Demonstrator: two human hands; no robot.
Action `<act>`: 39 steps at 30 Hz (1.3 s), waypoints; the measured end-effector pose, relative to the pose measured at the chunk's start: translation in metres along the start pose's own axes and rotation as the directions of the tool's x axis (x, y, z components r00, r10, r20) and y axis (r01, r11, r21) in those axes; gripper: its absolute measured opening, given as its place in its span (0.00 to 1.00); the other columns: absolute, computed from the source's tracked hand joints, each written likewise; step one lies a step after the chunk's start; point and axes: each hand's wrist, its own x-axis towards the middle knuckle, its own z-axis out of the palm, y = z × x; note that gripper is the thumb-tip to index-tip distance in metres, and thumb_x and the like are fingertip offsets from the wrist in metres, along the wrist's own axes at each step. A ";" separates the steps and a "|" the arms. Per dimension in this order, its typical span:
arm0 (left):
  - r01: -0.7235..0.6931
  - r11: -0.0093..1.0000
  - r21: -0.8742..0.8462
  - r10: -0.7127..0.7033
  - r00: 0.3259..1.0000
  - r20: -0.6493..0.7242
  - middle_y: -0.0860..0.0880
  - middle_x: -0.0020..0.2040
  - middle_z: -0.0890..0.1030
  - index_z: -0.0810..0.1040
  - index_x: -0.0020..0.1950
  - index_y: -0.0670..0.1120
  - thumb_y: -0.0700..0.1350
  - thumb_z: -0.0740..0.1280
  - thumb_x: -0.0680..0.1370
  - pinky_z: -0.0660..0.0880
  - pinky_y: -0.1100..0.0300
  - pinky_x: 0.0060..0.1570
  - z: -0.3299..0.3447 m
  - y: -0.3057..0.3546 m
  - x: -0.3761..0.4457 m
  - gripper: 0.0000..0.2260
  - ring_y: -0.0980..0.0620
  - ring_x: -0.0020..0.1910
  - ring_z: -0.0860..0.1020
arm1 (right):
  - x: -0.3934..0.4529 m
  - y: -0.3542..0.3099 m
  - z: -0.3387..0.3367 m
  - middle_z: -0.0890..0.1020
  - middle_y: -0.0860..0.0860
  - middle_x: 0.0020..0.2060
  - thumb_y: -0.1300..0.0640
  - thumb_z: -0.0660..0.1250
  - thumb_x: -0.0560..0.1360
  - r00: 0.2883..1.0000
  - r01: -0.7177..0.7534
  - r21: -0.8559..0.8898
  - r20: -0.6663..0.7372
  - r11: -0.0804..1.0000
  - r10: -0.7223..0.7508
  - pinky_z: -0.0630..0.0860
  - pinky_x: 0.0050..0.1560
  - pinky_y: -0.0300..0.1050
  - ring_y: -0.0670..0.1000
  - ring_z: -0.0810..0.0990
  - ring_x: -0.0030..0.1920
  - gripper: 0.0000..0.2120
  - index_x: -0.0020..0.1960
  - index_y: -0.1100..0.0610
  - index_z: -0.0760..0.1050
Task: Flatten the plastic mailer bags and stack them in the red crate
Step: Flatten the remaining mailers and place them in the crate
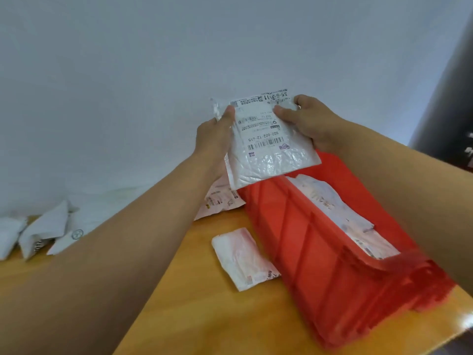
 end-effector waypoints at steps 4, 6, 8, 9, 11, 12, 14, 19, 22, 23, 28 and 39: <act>0.181 0.974 -0.140 -0.178 0.984 0.033 0.42 0.48 0.86 0.81 0.56 0.40 0.51 0.71 0.78 0.82 0.44 0.49 -0.021 0.012 0.040 0.15 0.42 0.47 0.85 | 0.058 -0.002 0.029 0.85 0.53 0.52 0.53 0.70 0.78 0.998 -0.041 -0.022 0.040 0.999 0.042 0.82 0.52 0.49 0.51 0.85 0.49 0.11 0.57 0.57 0.75; 0.221 0.966 -0.131 -0.220 0.975 0.024 0.42 0.49 0.86 0.80 0.58 0.39 0.49 0.71 0.78 0.82 0.45 0.46 -0.029 0.012 0.052 0.15 0.43 0.46 0.85 | 0.069 0.002 0.039 0.85 0.54 0.52 0.53 0.70 0.78 0.995 -0.073 0.031 0.068 0.997 0.071 0.83 0.50 0.48 0.50 0.86 0.48 0.11 0.57 0.57 0.75; 0.241 0.964 -0.113 -0.244 0.970 -0.008 0.42 0.49 0.86 0.80 0.57 0.40 0.48 0.71 0.78 0.83 0.49 0.42 -0.032 0.018 0.068 0.13 0.44 0.44 0.85 | 0.082 0.005 0.044 0.85 0.55 0.53 0.53 0.71 0.77 0.983 -0.145 0.111 0.126 0.983 0.131 0.83 0.52 0.51 0.53 0.86 0.49 0.15 0.61 0.59 0.74; 0.242 0.964 -0.112 -0.246 0.969 -0.024 0.42 0.49 0.86 0.80 0.56 0.41 0.48 0.71 0.78 0.83 0.49 0.42 -0.032 0.018 0.071 0.12 0.45 0.43 0.86 | 0.081 0.006 0.045 0.85 0.56 0.54 0.52 0.72 0.76 0.971 -0.182 0.135 0.180 0.974 0.156 0.82 0.53 0.53 0.54 0.86 0.51 0.20 0.64 0.60 0.73; 0.274 0.956 -0.101 -0.277 0.961 -0.019 0.42 0.49 0.86 0.80 0.55 0.42 0.49 0.71 0.78 0.82 0.45 0.46 -0.024 0.034 0.082 0.11 0.43 0.45 0.85 | 0.090 -0.003 0.041 0.84 0.57 0.56 0.50 0.76 0.73 0.932 -0.265 0.149 0.292 0.953 0.214 0.81 0.55 0.56 0.57 0.84 0.55 0.28 0.68 0.60 0.71; 0.291 0.952 -0.095 -0.292 0.956 0.000 0.42 0.49 0.86 0.80 0.55 0.42 0.49 0.70 0.78 0.82 0.43 0.48 -0.020 0.041 0.084 0.11 0.42 0.46 0.85 | 0.091 -0.008 0.038 0.84 0.57 0.57 0.52 0.76 0.73 0.921 -0.285 0.166 0.320 0.944 0.222 0.81 0.55 0.57 0.58 0.84 0.56 0.28 0.68 0.59 0.71; 0.332 0.942 -0.055 -0.330 0.943 0.031 0.43 0.48 0.86 0.81 0.56 0.43 0.49 0.71 0.78 0.81 0.41 0.49 -0.005 0.058 0.090 0.11 0.41 0.46 0.85 | 0.094 -0.022 0.023 0.85 0.58 0.55 0.57 0.73 0.75 0.909 -0.330 0.201 0.332 0.922 0.253 0.82 0.53 0.56 0.59 0.84 0.54 0.21 0.65 0.58 0.73; 0.423 0.906 0.026 -0.424 0.905 0.042 0.44 0.48 0.86 0.81 0.54 0.45 0.46 0.71 0.78 0.80 0.39 0.53 0.039 0.077 0.087 0.07 0.42 0.47 0.85 | 0.090 -0.037 -0.027 0.84 0.59 0.56 0.61 0.72 0.74 0.861 -0.452 0.212 0.357 0.866 0.362 0.81 0.53 0.56 0.60 0.84 0.55 0.20 0.65 0.59 0.74; 0.480 0.876 0.039 -0.481 0.867 0.129 0.46 0.51 0.86 0.80 0.60 0.45 0.48 0.69 0.79 0.79 0.42 0.56 0.069 0.076 0.080 0.12 0.45 0.50 0.85 | 0.087 -0.037 -0.064 0.84 0.58 0.55 0.62 0.71 0.76 0.853 -0.478 0.183 0.329 0.859 0.405 0.82 0.52 0.53 0.59 0.84 0.55 0.18 0.65 0.61 0.75; 0.494 0.866 0.075 -0.500 0.850 0.165 0.48 0.52 0.86 0.79 0.60 0.47 0.50 0.68 0.79 0.79 0.46 0.56 0.078 0.073 0.076 0.12 0.47 0.51 0.84 | 0.085 -0.035 -0.077 0.84 0.58 0.56 0.62 0.70 0.76 0.849 -0.486 0.172 0.325 0.857 0.416 0.81 0.54 0.54 0.59 0.84 0.55 0.17 0.64 0.60 0.75; 0.442 0.784 0.435 -0.539 0.833 0.124 0.53 0.49 0.83 0.79 0.51 0.49 0.49 0.66 0.81 0.76 0.55 0.56 0.107 0.029 0.056 0.05 0.53 0.50 0.80 | 0.073 -0.006 -0.144 0.85 0.55 0.54 0.63 0.69 0.77 0.843 -0.521 0.150 0.239 0.840 0.481 0.79 0.58 0.56 0.57 0.85 0.53 0.11 0.59 0.56 0.78; -0.215 0.163 0.963 -0.289 0.923 0.255 0.47 0.72 0.71 0.71 0.71 0.46 0.48 0.62 0.81 0.59 0.54 0.72 0.102 -0.064 0.027 0.18 0.47 0.73 0.65 | 0.006 0.119 -0.164 0.85 0.55 0.54 0.65 0.66 0.78 0.594 -0.777 -0.024 0.302 0.629 0.746 0.78 0.61 0.55 0.55 0.84 0.53 0.11 0.59 0.57 0.76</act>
